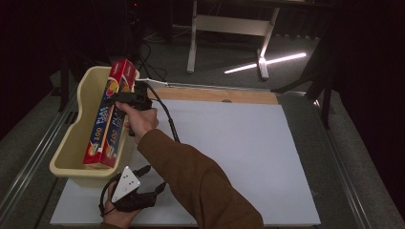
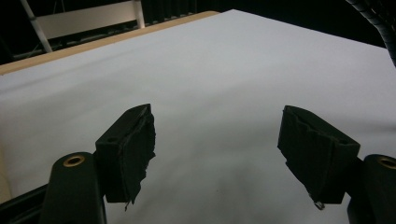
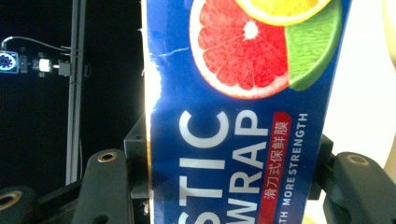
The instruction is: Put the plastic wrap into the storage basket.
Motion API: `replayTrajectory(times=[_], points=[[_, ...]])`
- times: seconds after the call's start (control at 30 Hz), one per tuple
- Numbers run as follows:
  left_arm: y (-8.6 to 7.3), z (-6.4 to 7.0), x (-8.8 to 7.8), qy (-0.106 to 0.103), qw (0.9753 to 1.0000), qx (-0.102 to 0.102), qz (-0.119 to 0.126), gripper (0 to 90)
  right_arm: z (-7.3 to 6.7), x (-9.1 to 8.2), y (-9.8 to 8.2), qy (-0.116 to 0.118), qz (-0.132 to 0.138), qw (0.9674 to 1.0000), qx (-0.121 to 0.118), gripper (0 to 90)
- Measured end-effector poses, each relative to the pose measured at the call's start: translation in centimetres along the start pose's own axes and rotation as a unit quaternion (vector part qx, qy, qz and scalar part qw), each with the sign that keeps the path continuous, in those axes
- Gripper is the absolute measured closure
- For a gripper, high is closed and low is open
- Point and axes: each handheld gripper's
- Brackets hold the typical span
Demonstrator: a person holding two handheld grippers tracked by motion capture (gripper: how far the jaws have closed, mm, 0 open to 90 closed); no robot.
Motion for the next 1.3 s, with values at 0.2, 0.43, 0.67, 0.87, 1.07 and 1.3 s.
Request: replayTrajectory(times=[0.2, 0.43, 0.67, 0.87, 1.07, 1.3], points=[[0.0, 0.0, -0.1, 0.001, 1.0, -0.001, 0.0, 27.1, 0.1, 0.4, 0.0, -0.011, 0.017, 0.9998, 0.004, 39.5], [-0.1, 0.0, -0.2, 0.003, 1.0, -0.005, 0.001, 27.0, 0.6, 1.2, -0.2, -0.039, 0.021, 0.999, -0.003, 39.4], [-0.1, 0.0, -0.3, 0.004, 1.0, -0.006, 0.002, 27.0, 0.6, 1.5, -0.3, -0.048, 0.021, 0.9986, 0.0, 39.2], [-0.1, 0.0, -0.2, 0.004, 1.0, -0.006, 0.002, 27.1, 0.9, 1.9, -0.2, -0.063, 0.015, 0.9979, 0.003, 38.4], [-0.2, -0.1, -0.2, 0.004, 1.0, -0.006, 0.002, 27.0, 1.0, 2.1, -0.1, -0.078, 0.01, 0.9969, -0.003, 36.3], [-0.1, 0.0, -0.2, 0.005, 1.0, -0.005, 0.002, 27.0, 0.8, 2.1, -0.3, -0.111, 0.004, 0.9937, -0.013, 34.9]])
Point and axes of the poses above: each handheld gripper's, and its own axes: x roughly forward along the jaws, y roughly out of its top, z roughly to its right, and after that the axes turned 15 degrees about x, right-handed
